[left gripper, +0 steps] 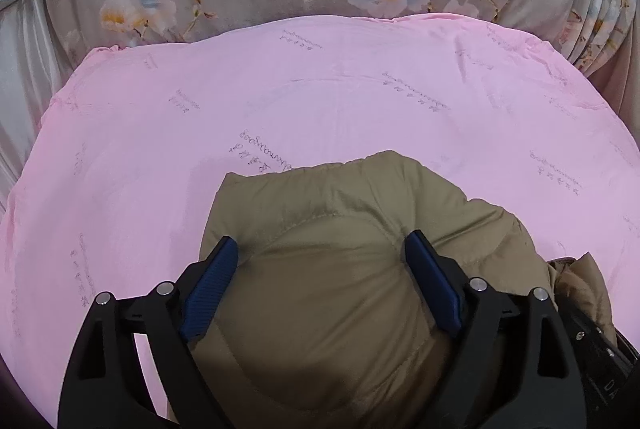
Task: Fold large clothes
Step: 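Pinch the folded jacket end with the right gripper and tuck it under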
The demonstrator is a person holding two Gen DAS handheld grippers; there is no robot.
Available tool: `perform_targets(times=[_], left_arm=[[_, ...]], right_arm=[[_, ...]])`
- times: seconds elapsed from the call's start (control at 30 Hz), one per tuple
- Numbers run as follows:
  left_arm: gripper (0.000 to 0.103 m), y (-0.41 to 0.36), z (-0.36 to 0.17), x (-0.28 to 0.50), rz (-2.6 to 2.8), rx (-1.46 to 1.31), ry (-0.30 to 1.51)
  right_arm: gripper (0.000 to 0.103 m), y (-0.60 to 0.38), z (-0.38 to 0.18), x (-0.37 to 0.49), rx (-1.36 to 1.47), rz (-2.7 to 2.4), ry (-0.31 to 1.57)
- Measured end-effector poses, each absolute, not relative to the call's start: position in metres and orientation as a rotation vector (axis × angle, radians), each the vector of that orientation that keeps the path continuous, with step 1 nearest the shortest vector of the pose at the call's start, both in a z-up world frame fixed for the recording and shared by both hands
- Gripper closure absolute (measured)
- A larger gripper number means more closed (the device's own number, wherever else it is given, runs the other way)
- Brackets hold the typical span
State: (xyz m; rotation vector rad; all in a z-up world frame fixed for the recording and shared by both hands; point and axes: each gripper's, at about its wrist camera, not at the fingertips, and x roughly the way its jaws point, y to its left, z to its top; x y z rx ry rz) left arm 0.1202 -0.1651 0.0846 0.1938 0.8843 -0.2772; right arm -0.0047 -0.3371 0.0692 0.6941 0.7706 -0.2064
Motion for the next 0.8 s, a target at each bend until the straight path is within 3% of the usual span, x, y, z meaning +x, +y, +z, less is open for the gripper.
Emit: perform_targets(times=[0.07,0.17,0.47,0.53,0.6,0.8], left_arm=[[0.019,-0.152,0.095,0.111,-0.31,0.165,0.905],[0.019,-0.13,0.115,0.082,-0.356,0.122,0.916],[0.019,-0.089,0.112,-0.001,-0.382,0.147,0.983],[0.019,-0.086,0.109,-0.011,-0.37,0.164,0.98],[0.017,-0.085,0.107,-0.02,-0.354,0.187,0.971],[0.016,-0.086,0.1,-0.026,-0.323,0.223,0.952]], right_arm=[[0.065,-0.337,0.085,-0.033,0.696,-0.198,0.742],[0.065,-0.33,0.1,-0.076,0.65,-0.147,0.756],[0.064,-0.279,0.071,-0.148,0.531,-0.089,0.926],[0.068,-0.27,0.07,-0.153,0.513,-0.086,0.919],[0.081,-0.26,0.072,-0.155,0.473,-0.084,0.914],[0.087,-0.248,0.066,-0.15,0.413,-0.11,0.923]])
